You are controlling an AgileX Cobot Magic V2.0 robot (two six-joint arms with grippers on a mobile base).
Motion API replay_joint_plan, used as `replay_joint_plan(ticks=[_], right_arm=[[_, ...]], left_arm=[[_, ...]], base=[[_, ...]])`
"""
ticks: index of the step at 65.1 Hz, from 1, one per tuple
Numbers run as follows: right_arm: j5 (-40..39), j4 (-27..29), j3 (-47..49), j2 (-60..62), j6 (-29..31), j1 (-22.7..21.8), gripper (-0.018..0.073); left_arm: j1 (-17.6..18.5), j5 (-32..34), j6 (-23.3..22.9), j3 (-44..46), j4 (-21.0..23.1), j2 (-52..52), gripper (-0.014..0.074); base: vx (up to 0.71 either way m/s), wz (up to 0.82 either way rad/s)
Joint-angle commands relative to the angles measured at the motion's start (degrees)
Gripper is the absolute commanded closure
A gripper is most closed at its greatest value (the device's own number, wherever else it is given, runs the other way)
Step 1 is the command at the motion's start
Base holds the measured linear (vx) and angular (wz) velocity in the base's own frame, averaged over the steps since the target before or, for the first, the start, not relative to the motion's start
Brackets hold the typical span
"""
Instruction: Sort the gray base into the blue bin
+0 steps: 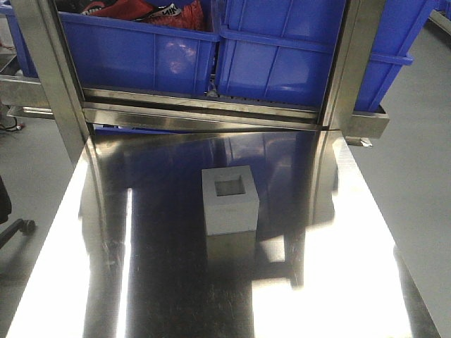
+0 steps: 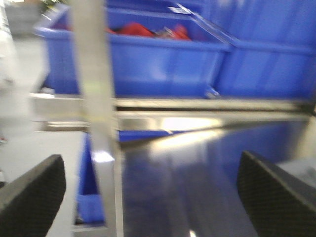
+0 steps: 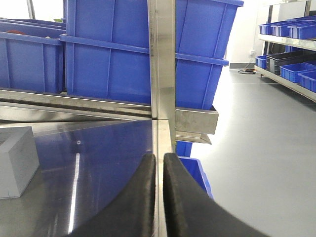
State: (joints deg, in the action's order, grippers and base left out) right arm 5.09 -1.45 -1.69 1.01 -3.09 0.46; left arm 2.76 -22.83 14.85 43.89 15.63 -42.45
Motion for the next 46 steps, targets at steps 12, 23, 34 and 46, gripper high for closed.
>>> replay_joint_plan(ticks=[12,23,34,46], right_arm=[[-4.36,-0.34,-0.05,0.45,0.38,-0.23,0.0564],[-4.36,-0.34,-0.05,0.45,0.38,-0.23,0.0564],[-4.36,-0.34,-0.05,0.45,0.38,-0.23,0.0564],[-4.36,-0.34,-0.05,0.45,0.38,-0.23,0.0564]], left_arm=[[11.19,0.78,5.12,16.48,8.94,-21.11,-0.0052],[18.67,0.80,2.94,24.06,8.83,-33.54,-0.0045],[22.75,1.03,-6.79,30.97,8.56,-45.25,-0.0033],[22.76,-3.34,-16.56,37.20,5.75,-54.62,-0.0031]], base=[[0.00,0.00],[0.00,0.00],[0.00,0.00],[0.00,0.00]])
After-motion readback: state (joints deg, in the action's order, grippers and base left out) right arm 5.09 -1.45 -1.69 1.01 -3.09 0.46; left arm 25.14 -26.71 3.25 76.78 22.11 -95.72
